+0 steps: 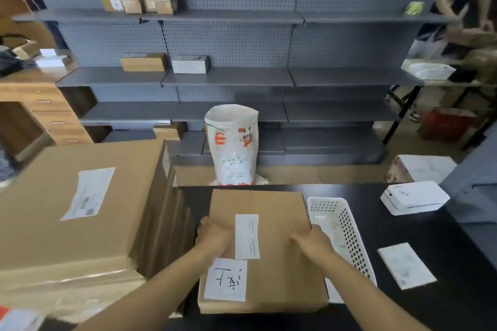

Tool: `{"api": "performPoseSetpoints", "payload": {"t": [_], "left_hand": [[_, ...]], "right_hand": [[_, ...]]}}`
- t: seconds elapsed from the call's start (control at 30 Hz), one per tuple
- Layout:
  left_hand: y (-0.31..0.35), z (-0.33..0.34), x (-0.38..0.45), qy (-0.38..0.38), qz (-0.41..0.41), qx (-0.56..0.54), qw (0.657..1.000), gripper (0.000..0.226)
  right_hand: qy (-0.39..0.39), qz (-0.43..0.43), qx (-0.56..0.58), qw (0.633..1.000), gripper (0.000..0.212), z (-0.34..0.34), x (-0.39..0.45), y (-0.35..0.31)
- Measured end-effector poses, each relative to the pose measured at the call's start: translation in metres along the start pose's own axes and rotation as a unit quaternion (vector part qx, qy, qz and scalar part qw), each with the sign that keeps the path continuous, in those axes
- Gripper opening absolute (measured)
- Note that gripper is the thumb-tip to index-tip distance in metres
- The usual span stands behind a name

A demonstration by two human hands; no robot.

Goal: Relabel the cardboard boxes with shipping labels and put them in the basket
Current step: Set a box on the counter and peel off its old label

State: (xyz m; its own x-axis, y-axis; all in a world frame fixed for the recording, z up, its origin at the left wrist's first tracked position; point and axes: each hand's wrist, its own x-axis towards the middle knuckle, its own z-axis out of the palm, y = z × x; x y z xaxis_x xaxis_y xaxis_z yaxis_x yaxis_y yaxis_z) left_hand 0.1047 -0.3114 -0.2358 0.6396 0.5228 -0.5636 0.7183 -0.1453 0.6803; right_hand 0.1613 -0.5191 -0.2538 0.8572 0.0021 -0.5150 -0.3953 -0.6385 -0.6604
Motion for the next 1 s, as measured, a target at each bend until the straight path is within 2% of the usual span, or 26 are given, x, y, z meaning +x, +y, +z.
{"api": "performPoseSetpoints", "payload": {"t": [0.13,0.23,0.47,0.6,1.0], "left_hand": [[-0.036,0.020,0.016,0.018,-0.023,0.010,1.000,0.054],[-0.057,0.037,0.037,0.009,-0.046,0.006,0.999,0.059],[-0.078,0.053,0.049,0.013,-0.037,-0.010,0.999,0.064],[-0.080,0.058,0.054,0.024,-0.032,-0.010,0.999,0.064],[-0.062,0.083,0.061,0.030,-0.023,-0.020,0.999,0.063]], "right_hand": [[-0.052,0.029,-0.033,0.998,0.045,0.023,0.014,0.032],[-0.064,0.038,-0.020,0.997,0.057,0.037,0.028,0.054],[-0.041,0.009,-0.014,0.999,0.071,0.041,0.041,0.079],[-0.054,-0.007,-0.027,0.998,0.079,0.036,0.051,0.084],[-0.092,-0.059,-0.067,0.992,0.062,-0.009,0.105,0.089]]}}
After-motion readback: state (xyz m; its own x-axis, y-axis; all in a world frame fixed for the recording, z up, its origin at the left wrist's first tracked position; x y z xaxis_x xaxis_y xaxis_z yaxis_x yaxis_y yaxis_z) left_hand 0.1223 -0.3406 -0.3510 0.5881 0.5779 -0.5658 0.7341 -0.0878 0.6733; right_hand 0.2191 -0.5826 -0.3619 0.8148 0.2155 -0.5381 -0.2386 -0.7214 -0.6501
